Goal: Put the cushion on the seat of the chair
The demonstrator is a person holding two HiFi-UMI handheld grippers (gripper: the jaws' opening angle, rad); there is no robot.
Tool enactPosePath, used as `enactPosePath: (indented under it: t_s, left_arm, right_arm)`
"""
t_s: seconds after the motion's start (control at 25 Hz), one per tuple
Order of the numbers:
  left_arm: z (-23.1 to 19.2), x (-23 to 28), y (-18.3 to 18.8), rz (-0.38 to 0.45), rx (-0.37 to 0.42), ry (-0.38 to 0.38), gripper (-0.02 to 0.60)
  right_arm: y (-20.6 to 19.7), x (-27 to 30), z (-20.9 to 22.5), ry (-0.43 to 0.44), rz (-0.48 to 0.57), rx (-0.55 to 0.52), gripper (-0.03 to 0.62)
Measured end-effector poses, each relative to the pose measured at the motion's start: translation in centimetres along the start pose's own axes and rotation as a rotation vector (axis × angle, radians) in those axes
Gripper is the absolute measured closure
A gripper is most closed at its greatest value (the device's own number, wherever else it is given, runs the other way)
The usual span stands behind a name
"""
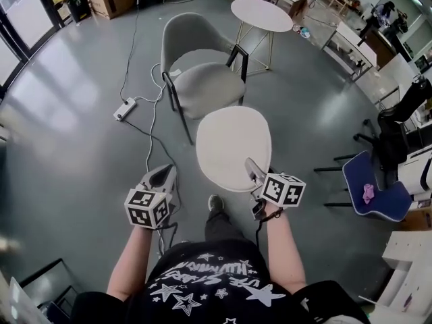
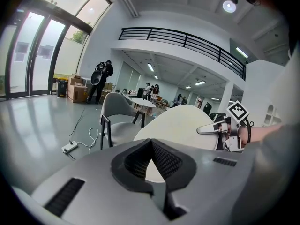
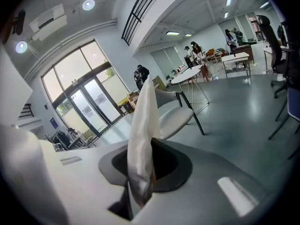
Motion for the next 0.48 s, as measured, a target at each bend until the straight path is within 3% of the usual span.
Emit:
enactPosePath:
  t_s: [0.48]
  left_arm:
    - [1.0, 8.4, 5.7, 0.044, 0.023, 0.058, 0.574]
  right_arm:
    - [8.5, 5.2, 4.9, 0.063, -0.001, -0.022, 0.539]
Point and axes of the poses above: the fingertips, and each gripper's own axes: x forward along the fingers, z to its right, y out of its top, the point moved 7 cm from there along -x, backward along the fingers, and after that the axes turned 7 degrees about z, right-handed, at the moved point
